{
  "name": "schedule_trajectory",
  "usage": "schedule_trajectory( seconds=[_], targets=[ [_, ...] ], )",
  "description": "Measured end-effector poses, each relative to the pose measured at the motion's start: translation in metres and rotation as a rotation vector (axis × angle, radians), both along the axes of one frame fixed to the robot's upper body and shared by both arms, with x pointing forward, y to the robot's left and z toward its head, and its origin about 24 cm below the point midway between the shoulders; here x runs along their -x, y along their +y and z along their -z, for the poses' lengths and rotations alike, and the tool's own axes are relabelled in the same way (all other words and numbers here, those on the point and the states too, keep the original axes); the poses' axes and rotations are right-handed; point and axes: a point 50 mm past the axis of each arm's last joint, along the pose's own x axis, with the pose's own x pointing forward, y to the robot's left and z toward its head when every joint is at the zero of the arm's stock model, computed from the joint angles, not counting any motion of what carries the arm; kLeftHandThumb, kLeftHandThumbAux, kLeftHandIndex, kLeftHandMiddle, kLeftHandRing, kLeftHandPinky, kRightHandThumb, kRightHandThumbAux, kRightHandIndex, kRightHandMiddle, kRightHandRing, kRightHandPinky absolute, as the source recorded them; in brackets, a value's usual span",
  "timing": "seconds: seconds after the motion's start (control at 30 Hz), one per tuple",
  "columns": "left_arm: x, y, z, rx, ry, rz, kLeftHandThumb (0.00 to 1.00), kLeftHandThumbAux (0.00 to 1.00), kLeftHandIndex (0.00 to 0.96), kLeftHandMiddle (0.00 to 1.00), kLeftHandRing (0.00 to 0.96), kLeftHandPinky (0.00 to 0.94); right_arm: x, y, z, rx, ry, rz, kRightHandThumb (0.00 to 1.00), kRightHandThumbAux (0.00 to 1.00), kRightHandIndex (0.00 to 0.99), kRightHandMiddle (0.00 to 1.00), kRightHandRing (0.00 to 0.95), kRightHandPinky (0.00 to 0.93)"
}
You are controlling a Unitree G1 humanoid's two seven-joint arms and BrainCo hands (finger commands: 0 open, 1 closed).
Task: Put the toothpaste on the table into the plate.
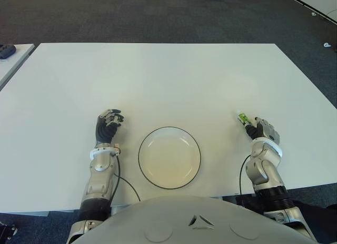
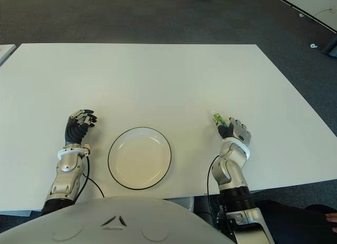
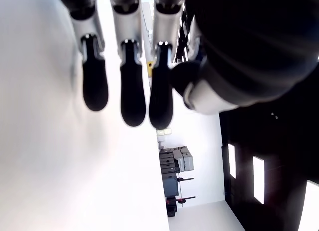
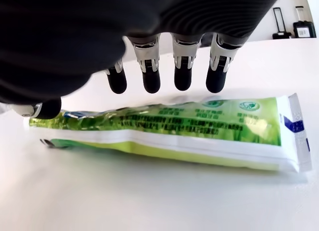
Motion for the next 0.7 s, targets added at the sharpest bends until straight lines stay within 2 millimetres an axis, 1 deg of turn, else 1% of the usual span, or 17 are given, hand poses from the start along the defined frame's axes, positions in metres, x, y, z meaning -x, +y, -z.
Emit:
schedule_trajectory(
  seconds=[0.37,0.7],
  targets=[
    [0.0001,-0.0001,0.0001,0.002,0.0,-0.003,0.705,0.718,0.429,0.529,0.528,0.507,-0.0007,-0.0013,0.0004,-0.007,0.046,-0.046,0.542,0.115,0.0,0.0,0.0,0.0],
    [0.0001,-0.0006,0.0002,0.005,0.0,-0.003,0.706,0.719,0.429,0.527,0.528,0.513,-0.0023,-0.0033,-0.0016,0.006,0.105,-0.127,0.54,0.119,0.0,0.0,0.0,0.0]
  ],
)
